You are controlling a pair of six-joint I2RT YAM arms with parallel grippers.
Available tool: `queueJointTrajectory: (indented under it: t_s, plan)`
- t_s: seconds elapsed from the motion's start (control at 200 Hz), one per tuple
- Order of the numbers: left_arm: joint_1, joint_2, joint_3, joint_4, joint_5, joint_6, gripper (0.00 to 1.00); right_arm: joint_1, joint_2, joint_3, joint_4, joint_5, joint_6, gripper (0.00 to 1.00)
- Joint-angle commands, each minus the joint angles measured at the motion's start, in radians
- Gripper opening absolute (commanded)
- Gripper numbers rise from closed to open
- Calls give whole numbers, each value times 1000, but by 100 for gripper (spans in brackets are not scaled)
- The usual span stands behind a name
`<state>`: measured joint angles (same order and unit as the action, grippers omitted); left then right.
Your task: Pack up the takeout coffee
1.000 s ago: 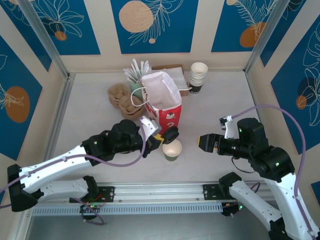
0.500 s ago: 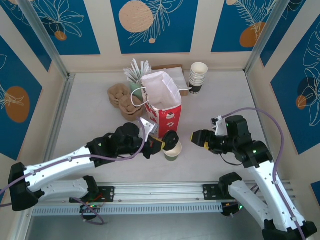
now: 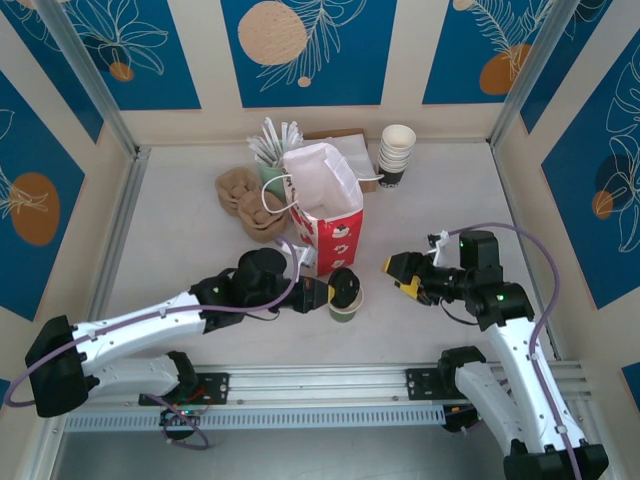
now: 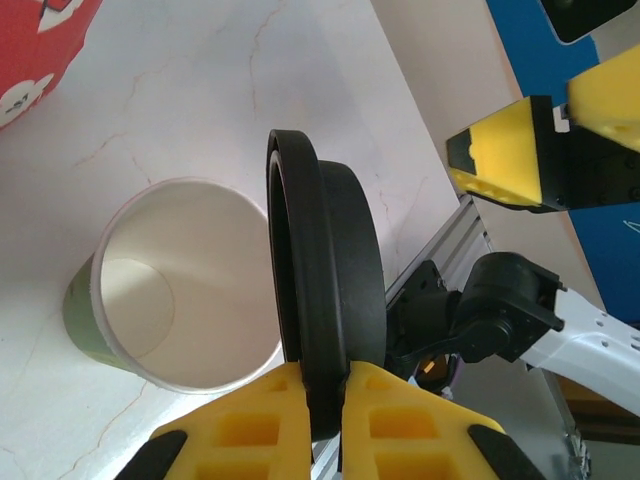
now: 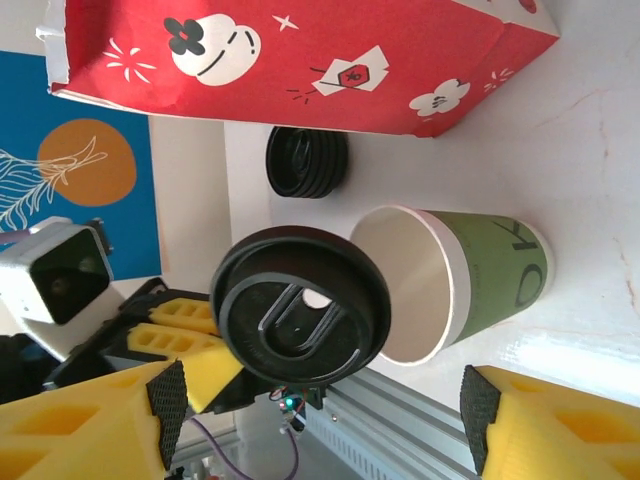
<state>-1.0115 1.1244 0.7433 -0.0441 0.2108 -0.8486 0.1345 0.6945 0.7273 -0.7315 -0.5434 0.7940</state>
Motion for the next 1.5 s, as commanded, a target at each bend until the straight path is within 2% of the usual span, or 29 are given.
queueJointTrajectory:
  t_s: [0.0, 0.355, 0.48, 0.665, 0.775, 1.495]
  plan:
    - [25, 11, -32, 81, 41, -60, 11, -6, 25, -22, 62, -77, 20, 74]
    - [61, 79, -85, 160, 92, -143, 13, 8, 126, -72, 116, -119, 12, 72]
    - [64, 86, -87, 156, 74, -152, 13, 38, 152, -88, 149, -108, 11, 71]
    - [76, 92, -73, 110, 59, -149, 23, 81, 229, -95, 186, -93, 13, 71]
    - [77, 94, -67, 93, 50, -142, 35, 101, 258, -98, 215, -86, 19, 71]
    - [77, 151, -28, 67, 79, -100, 38, 176, 342, -88, 279, -41, 23, 71]
